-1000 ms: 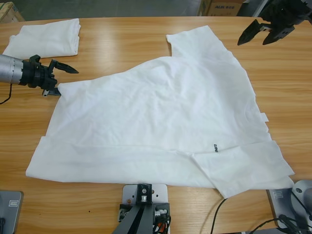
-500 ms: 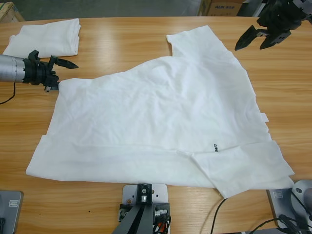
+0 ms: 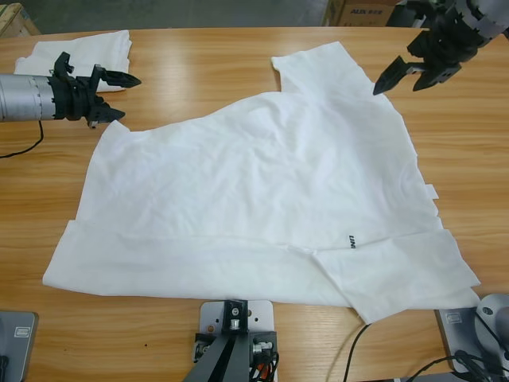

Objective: Fold clothes

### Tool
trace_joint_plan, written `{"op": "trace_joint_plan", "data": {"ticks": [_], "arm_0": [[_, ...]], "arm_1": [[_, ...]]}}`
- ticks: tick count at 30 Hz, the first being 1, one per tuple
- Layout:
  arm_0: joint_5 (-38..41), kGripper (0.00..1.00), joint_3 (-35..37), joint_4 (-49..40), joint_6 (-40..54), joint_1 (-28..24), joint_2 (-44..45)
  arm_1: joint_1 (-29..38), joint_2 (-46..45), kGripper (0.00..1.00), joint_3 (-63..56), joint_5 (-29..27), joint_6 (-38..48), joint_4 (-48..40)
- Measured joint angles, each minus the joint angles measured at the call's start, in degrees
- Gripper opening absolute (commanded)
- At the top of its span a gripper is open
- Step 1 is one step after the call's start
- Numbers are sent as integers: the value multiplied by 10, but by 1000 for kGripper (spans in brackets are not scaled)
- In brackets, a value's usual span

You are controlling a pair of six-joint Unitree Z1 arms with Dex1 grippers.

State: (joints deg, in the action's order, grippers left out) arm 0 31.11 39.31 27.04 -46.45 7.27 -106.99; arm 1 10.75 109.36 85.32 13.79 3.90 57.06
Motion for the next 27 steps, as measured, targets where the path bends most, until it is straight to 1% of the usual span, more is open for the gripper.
{"op": "trace_joint_plan", "data": {"ticks": [2,5,7,10,13,14,15,16,17,18,22,24,27], "arm_0": [[35,784,7,-30,17,-10,19],[97,784,17,-122,50,-26,27],[110,784,15,-175,75,-29,30],[80,796,6,-231,90,-41,52],[20,803,3,-261,88,-59,71],[-3,819,3,-266,83,-61,76],[-24,839,3,-269,77,-63,81],[-41,898,3,-270,70,-63,84],[-53,979,3,-270,63,-63,84],[-60,1000,3,-269,57,-63,83],[-72,966,13,-263,49,-59,57],[-76,883,17,-262,46,-52,35],[-77,881,26,-258,42,-36,21]], "arm_1": [[0,-1,982,-4,0,1,-5],[0,-1,982,-6,0,2,-10],[0,-1,982,-9,0,2,-11],[0,-1,982,-14,0,2,-13],[0,-2,982,-18,0,2,-14],[0,-2,982,-20,0,2,-15],[0,-3,982,-24,0,2,-16],[0,-4,982,-28,0,2,-18],[0,-4,982,-33,0,2,-20],[0,-4,982,-38,0,2,-23],[0,-4,982,-55,0,3,-31],[0,-4,982,-57,0,4,-33],[0,-5,982,-57,0,4,-35]]}}
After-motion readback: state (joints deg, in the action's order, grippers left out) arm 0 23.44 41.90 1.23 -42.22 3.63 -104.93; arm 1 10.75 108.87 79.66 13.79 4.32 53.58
